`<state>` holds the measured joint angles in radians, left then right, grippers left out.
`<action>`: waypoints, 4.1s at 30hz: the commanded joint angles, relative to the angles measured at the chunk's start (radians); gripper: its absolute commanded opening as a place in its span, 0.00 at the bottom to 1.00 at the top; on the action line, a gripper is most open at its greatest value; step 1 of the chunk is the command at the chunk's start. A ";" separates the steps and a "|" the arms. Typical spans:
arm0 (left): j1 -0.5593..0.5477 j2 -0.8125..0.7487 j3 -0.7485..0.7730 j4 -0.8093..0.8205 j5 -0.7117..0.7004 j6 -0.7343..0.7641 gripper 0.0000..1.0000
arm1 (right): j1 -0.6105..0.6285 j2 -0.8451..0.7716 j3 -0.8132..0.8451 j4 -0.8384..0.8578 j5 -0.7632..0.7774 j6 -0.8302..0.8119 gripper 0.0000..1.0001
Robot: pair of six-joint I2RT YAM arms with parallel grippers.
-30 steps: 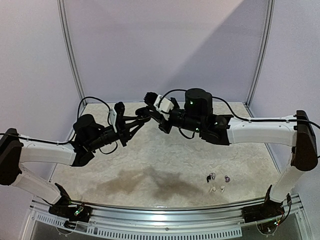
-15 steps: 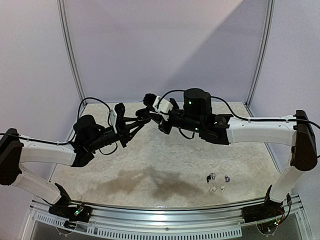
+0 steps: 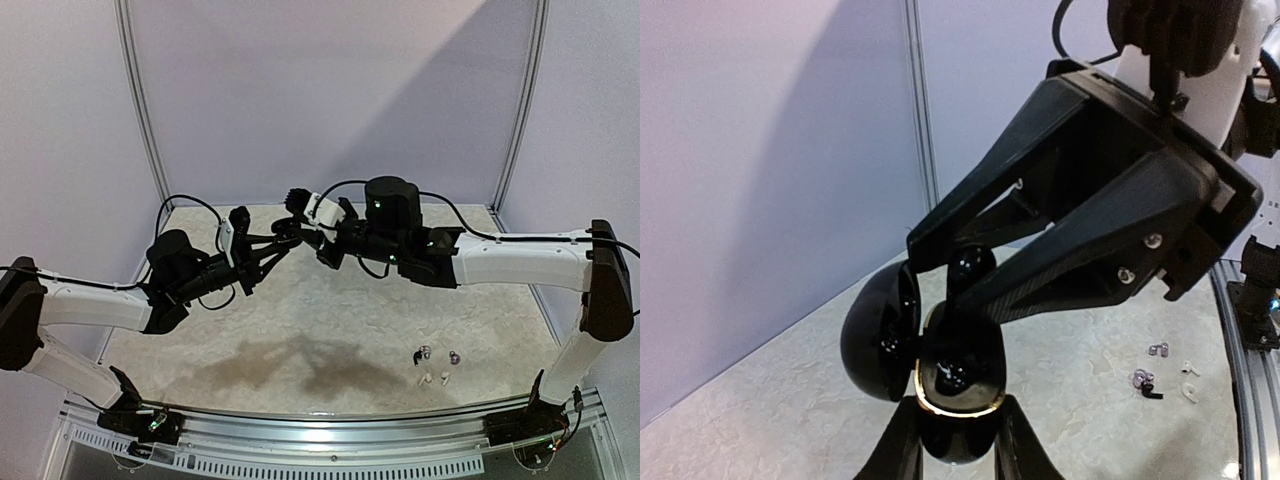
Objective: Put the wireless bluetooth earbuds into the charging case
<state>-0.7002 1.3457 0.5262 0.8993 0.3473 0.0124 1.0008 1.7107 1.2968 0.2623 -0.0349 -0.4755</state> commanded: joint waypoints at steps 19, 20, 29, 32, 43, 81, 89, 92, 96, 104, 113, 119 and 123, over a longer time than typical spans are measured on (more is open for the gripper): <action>-0.012 -0.016 0.004 0.015 -0.013 -0.090 0.00 | -0.002 -0.006 0.075 -0.072 -0.025 0.059 0.47; -0.012 -0.016 0.003 0.014 -0.013 -0.094 0.00 | -0.003 -0.011 0.079 -0.076 -0.030 0.063 0.48; -0.012 -0.026 -0.006 0.017 -0.023 -0.125 0.00 | -0.005 -0.020 0.090 -0.118 -0.044 0.069 0.52; -0.012 -0.026 -0.006 0.014 -0.028 -0.138 0.00 | -0.006 -0.023 0.107 -0.125 -0.062 0.081 0.54; -0.013 -0.023 -0.006 0.013 -0.027 -0.133 0.00 | -0.045 -0.106 0.143 -0.167 -0.074 0.271 0.58; -0.016 -0.014 0.005 -0.012 0.162 0.054 0.00 | -0.039 0.025 0.219 -0.453 -0.046 0.442 0.47; -0.015 -0.009 0.010 -0.016 0.127 0.035 0.00 | -0.042 0.030 0.238 -0.491 -0.063 0.442 0.48; -0.013 -0.009 0.009 -0.028 0.089 -0.054 0.00 | -0.049 0.027 0.265 -0.511 -0.075 0.453 0.48; -0.015 -0.011 0.004 -0.029 0.085 -0.112 0.00 | -0.063 0.012 0.278 -0.490 -0.108 0.471 0.49; -0.015 -0.015 -0.003 -0.028 0.058 -0.106 0.00 | -0.068 -0.012 0.303 -0.463 -0.116 0.507 0.50; -0.015 -0.019 -0.013 -0.028 0.001 -0.102 0.00 | -0.231 -0.060 0.322 -1.070 0.350 1.140 0.58; -0.015 -0.019 -0.013 -0.031 0.001 -0.098 0.00 | -0.250 -0.042 0.138 -1.280 0.196 1.375 0.59; -0.015 -0.017 -0.013 -0.033 0.005 -0.096 0.00 | -0.234 -0.007 0.047 -1.319 0.083 1.472 0.55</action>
<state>-0.7006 1.3392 0.5240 0.8696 0.3557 -0.0834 0.7368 1.6676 1.4132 -0.9058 0.1635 0.8139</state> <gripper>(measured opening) 0.202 0.563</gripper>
